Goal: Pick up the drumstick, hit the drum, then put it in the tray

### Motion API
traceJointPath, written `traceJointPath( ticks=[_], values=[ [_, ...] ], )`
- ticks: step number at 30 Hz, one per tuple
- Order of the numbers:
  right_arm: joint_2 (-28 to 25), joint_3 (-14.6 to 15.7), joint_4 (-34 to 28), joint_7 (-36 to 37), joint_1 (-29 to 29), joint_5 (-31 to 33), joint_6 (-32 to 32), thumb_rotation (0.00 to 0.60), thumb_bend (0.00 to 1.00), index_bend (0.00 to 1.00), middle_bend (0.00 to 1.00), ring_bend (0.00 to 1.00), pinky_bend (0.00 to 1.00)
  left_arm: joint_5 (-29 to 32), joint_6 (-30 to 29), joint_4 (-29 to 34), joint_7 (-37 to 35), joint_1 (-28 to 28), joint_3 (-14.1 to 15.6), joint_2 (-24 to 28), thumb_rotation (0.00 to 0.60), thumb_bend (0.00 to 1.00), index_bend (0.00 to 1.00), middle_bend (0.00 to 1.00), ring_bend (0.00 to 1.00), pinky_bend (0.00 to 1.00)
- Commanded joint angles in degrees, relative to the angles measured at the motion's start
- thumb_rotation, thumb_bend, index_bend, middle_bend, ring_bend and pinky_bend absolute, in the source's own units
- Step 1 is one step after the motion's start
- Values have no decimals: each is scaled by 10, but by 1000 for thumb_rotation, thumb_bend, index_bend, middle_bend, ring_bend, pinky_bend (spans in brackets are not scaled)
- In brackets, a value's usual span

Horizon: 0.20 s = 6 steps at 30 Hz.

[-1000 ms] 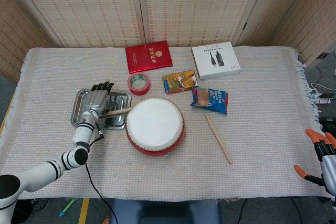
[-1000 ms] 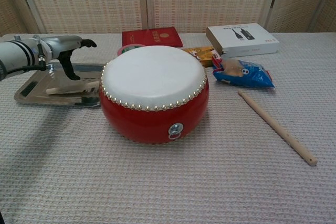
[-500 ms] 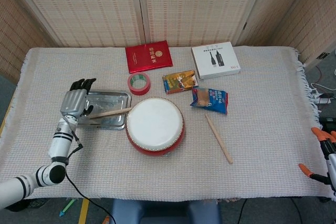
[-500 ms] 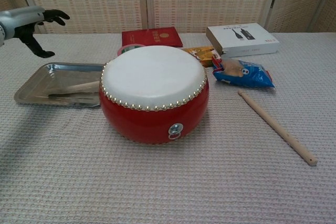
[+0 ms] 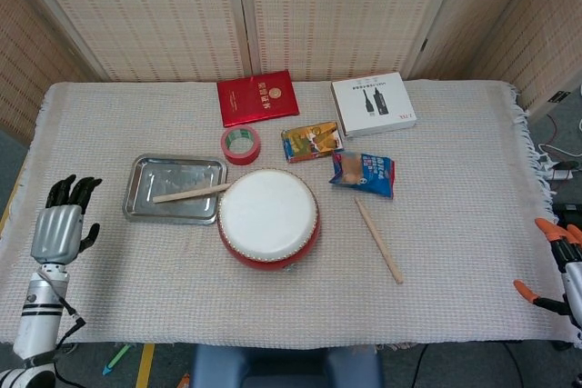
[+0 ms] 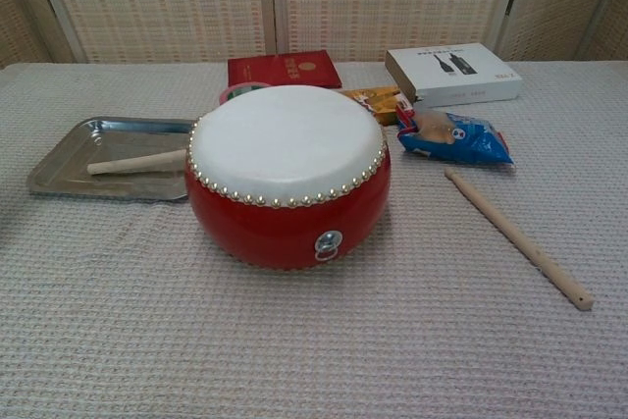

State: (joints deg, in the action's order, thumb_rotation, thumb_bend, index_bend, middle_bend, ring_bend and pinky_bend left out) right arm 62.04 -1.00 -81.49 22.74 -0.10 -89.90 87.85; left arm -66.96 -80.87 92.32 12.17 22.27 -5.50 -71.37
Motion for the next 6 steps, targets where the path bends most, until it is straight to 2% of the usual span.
traceJointPath(
  ticks=[1, 6],
  values=[
    [0, 4, -1, 8, 1, -6, -1, 600, 183, 0, 84, 0, 0, -67, -89, 21, -15, -72, 48, 4, 600, 313, 161, 123, 18, 68],
    [-3, 9, -4, 13, 4, -16, -3, 600, 183, 0, 83, 0, 0, -104, -124, 17, -22, -107, 65, -4, 600, 314, 162, 123, 18, 68]
  ],
)
